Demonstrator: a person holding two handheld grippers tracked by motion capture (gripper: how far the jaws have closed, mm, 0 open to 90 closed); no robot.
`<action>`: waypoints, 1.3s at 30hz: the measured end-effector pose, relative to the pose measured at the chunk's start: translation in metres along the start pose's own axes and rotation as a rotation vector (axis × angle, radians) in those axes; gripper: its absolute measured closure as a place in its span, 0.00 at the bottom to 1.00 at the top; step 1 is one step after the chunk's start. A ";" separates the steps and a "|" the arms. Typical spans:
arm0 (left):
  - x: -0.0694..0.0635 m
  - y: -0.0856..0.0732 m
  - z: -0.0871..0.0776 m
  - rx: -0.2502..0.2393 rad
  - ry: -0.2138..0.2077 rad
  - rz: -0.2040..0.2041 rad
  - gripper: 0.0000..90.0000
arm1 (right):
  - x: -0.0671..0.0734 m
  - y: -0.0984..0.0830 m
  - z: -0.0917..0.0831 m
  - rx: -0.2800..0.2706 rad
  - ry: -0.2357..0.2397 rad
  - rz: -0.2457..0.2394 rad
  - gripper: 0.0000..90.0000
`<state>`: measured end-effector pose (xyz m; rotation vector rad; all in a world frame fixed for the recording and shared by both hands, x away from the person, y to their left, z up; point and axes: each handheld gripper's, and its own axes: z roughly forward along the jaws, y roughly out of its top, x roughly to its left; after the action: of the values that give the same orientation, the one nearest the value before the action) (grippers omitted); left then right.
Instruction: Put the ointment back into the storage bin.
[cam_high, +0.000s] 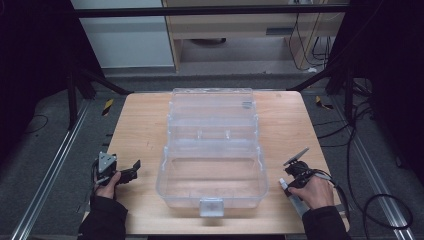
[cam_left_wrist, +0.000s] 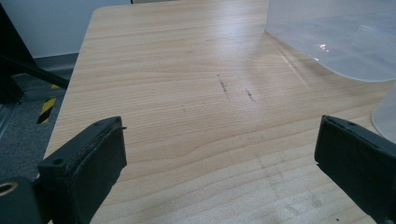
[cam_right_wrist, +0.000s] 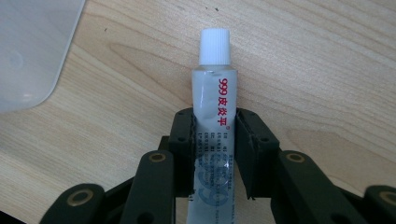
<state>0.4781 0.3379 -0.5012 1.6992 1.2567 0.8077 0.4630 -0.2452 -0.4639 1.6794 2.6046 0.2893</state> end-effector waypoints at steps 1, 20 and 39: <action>0.000 0.000 0.000 0.000 0.000 0.000 0.02 | 0.000 0.000 0.000 0.003 -0.002 -0.002 0.77; 0.000 0.000 0.000 0.004 0.006 -0.003 0.02 | -0.001 0.001 -0.002 -0.011 0.007 -0.025 0.78; 0.000 0.000 0.000 0.004 0.002 0.003 0.02 | -0.007 0.004 -0.055 -0.228 0.016 -0.057 0.78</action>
<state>0.4782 0.3375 -0.5011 1.7046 1.2582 0.8090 0.4631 -0.2579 -0.4099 1.5310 2.5119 0.5750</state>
